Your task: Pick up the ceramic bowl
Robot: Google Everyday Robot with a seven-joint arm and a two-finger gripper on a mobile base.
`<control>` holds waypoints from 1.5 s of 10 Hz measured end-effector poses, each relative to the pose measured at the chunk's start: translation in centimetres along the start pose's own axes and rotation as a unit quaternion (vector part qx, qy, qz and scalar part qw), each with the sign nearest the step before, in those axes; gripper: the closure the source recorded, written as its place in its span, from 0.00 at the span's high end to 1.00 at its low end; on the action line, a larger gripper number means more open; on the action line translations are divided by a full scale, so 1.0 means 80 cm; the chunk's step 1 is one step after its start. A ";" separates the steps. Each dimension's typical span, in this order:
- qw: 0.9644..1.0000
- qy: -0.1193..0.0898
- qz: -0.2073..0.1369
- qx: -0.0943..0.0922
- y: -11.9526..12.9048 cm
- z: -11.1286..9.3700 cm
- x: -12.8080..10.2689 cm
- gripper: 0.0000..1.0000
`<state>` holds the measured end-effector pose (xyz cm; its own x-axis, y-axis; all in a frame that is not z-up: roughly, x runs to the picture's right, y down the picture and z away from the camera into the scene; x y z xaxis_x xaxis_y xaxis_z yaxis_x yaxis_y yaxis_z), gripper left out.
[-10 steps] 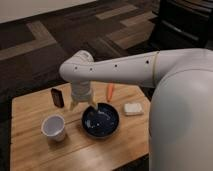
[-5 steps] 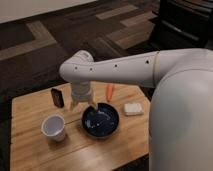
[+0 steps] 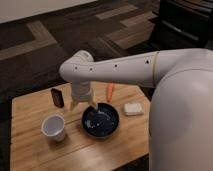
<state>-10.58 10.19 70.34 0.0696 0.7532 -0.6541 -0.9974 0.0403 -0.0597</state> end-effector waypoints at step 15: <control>1.000 0.000 0.000 0.000 0.000 0.000 0.000 0.65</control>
<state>-10.58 10.18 70.34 0.0696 0.7532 -0.6541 -0.9974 0.0403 -0.0598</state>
